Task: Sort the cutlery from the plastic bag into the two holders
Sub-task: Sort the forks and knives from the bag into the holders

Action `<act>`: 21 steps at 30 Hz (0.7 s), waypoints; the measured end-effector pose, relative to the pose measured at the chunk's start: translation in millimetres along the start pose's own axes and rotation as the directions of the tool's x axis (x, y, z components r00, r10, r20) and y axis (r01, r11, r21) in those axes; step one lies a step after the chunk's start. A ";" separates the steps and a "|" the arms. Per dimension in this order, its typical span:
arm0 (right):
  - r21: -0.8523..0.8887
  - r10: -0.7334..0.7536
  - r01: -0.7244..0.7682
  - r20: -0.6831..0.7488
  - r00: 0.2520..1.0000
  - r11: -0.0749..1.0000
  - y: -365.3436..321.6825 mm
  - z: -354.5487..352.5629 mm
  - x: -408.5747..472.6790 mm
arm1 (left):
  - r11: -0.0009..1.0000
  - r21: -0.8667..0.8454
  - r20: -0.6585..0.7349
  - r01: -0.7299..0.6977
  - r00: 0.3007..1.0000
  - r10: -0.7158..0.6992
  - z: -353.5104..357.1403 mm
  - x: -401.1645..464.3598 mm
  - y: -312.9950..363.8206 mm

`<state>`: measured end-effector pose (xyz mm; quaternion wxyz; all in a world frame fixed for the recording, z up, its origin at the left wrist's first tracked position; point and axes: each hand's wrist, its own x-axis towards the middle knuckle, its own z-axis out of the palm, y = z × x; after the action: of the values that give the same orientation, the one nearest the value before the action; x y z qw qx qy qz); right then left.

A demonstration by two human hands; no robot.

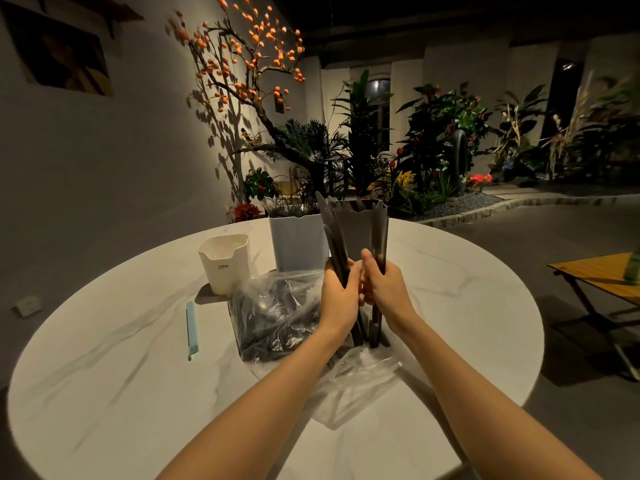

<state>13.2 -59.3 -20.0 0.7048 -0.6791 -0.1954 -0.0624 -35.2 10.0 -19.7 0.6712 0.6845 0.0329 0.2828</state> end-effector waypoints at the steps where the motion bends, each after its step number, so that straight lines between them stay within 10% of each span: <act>1: -0.006 0.005 -0.005 -0.002 1.000 1.000 0.4 -0.4 -0.1 | 1.000 -0.008 0.006 -0.014 1.000 0.014 -0.5 -1.6 0.5; 21: -0.131 0.092 -0.055 0.298 0.950 0.990 -9.2 -8.0 5.9 | 0.835 0.527 0.350 -0.156 0.936 -0.046 -15.3 1.0 -4.2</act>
<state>16.9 -66.7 -9.3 0.6256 -0.7291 -0.2716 0.0572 -39.6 24.6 -24.2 0.4340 0.8870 -0.0270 0.1552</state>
